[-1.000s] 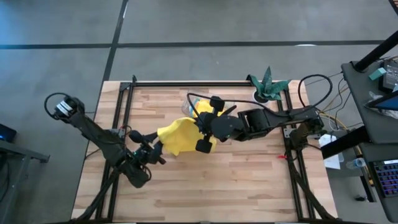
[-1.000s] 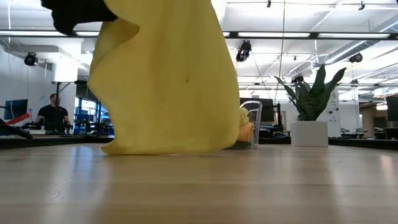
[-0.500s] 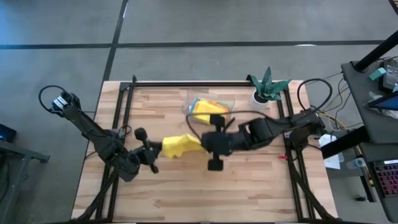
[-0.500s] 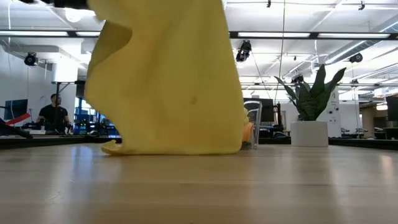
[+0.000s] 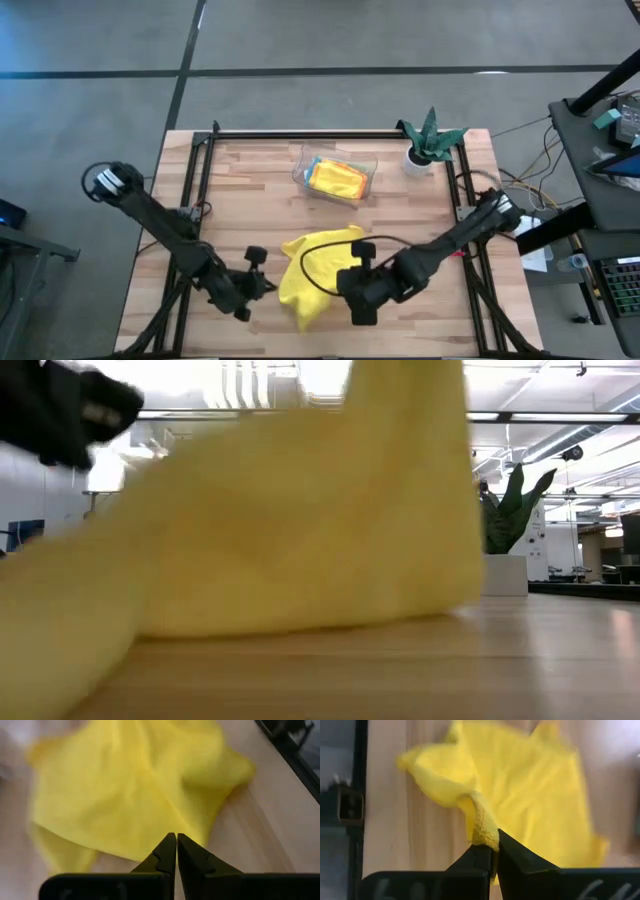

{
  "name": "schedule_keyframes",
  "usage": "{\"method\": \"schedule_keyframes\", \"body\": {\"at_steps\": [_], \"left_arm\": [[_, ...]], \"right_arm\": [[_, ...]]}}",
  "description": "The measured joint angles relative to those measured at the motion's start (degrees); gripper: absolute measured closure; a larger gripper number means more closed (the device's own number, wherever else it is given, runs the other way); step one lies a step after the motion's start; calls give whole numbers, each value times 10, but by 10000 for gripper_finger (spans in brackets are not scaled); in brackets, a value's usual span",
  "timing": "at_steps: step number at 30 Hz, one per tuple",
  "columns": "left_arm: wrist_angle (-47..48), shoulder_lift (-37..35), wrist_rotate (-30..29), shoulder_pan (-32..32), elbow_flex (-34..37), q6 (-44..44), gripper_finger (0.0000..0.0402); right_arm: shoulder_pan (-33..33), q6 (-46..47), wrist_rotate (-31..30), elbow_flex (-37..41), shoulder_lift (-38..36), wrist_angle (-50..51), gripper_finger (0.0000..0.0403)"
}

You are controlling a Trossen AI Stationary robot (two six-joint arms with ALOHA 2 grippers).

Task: Fold microfiber towels
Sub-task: Fold the yellow towel

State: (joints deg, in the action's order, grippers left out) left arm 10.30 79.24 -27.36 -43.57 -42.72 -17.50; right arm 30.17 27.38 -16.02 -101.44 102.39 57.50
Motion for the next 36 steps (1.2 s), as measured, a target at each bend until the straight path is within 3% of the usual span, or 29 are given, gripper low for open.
{"method": "schedule_keyframes", "body": {"at_steps": [5, 9, 12, 20, 24, 36], "left_arm": [[-40, 63, 58, -9, -2, -57, 402], [-124, 115, 63, -27, -14, -56, 402], [-134, 156, 64, -41, -41, -44, 402], [-125, 250, 73, -63, -158, 90, 394], [-102, 271, 90, -48, -201, 105, 361], [-95, 341, 105, -22, -255, 69, 209]], "right_arm": [[6, 44, 65, 69, 16, -53, 394], [6, 61, 86, 108, 19, -86, 394], [5, 63, 85, 117, 19, -87, 394], [-1, 62, 84, 119, 19, -90, 394], [-3, 62, 83, 119, 19, -91, 394], [-2, 67, 85, 119, 19, -98, 394]]}}
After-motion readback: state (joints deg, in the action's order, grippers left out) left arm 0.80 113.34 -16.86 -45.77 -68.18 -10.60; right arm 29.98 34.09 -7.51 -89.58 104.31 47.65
